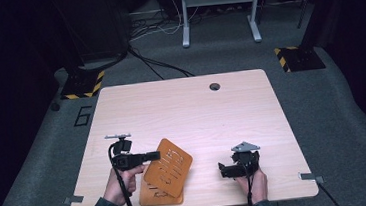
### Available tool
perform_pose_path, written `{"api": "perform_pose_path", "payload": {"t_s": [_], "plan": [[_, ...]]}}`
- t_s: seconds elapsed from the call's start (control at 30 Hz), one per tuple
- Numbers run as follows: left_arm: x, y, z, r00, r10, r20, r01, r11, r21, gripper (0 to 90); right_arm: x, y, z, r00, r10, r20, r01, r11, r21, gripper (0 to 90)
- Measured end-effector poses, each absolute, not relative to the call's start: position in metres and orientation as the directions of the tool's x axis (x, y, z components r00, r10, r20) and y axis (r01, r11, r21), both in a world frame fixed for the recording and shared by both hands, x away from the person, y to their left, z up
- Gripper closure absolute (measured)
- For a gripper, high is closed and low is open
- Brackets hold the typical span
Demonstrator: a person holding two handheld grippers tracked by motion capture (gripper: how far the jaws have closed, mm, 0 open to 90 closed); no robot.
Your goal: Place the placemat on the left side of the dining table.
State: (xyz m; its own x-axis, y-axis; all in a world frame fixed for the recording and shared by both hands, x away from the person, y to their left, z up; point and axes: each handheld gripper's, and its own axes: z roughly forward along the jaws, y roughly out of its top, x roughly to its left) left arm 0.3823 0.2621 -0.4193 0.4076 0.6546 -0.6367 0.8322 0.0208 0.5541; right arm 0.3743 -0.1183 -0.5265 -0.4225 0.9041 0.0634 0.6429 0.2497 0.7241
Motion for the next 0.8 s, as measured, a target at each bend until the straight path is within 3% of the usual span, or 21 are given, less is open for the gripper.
{"api": "perform_pose_path", "payload": {"t_s": [0.37, 0.8], "plan": [[0.389, 0.285, -0.416, 0.365, 0.663, -0.653, 0.824, 0.096, 0.558, 86.9, 0.374, -0.118, -0.530, -0.379, 0.925, 0.002, 0.645, 0.263, 0.717, 0.9], [0.397, 0.310, -0.413, 0.328, 0.680, -0.656, 0.806, 0.161, 0.570, 86.9, 0.374, -0.119, -0.530, -0.388, 0.922, 0.001, 0.645, 0.270, 0.715, 0.6]]}}
